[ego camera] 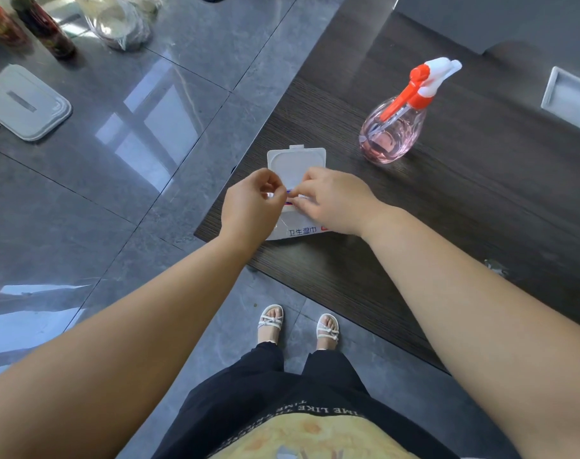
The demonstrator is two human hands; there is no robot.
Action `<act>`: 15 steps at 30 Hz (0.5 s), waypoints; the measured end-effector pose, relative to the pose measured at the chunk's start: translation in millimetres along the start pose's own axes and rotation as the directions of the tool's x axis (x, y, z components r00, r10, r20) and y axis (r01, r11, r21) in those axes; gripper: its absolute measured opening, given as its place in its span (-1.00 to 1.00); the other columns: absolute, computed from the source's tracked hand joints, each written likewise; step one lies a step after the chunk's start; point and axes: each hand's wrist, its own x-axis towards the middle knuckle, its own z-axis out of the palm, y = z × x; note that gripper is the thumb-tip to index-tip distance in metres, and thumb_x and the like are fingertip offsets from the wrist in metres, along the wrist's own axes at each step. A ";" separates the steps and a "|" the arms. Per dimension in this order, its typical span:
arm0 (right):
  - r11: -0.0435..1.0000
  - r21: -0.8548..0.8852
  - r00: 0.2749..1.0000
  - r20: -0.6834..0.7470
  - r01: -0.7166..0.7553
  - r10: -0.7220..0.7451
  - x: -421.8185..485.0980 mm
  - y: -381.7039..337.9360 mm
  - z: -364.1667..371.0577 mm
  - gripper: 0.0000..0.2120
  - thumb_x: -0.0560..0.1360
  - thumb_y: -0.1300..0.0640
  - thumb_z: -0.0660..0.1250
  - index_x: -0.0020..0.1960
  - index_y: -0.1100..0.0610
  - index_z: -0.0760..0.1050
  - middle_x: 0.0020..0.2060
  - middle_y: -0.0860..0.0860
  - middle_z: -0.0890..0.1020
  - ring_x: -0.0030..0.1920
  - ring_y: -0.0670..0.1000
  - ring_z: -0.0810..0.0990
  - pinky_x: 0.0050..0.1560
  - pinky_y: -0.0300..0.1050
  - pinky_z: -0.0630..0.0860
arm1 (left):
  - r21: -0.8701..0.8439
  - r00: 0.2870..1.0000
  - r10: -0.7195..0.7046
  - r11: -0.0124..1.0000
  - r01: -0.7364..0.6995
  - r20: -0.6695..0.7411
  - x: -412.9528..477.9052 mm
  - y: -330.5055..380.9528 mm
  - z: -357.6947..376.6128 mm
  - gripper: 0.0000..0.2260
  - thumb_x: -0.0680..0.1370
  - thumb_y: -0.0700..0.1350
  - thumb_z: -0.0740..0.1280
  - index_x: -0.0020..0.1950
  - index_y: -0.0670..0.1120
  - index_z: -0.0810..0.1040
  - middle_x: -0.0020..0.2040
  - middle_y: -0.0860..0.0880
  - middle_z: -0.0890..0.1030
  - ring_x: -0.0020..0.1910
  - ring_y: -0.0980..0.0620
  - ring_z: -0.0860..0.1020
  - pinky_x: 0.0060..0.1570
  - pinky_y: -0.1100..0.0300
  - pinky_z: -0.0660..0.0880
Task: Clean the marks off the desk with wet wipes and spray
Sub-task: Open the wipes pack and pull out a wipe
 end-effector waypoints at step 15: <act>0.987 -0.148 0.973 0.212 -0.062 0.093 5.5 -13.7 -21.1 -0.69 0.61 -0.01 0.03 0.25 -0.12 0.46 0.08 0.04 0.48 0.08 0.12 0.48 -0.13 -0.10 0.32 | 0.153 0.974 0.195 0.972 -0.177 -0.115 2.3 2.7 3.3 -0.89 0.49 -0.03 0.32 -0.10 -0.06 0.57 -0.16 0.00 0.58 0.02 -0.03 0.45 -0.21 0.18 0.34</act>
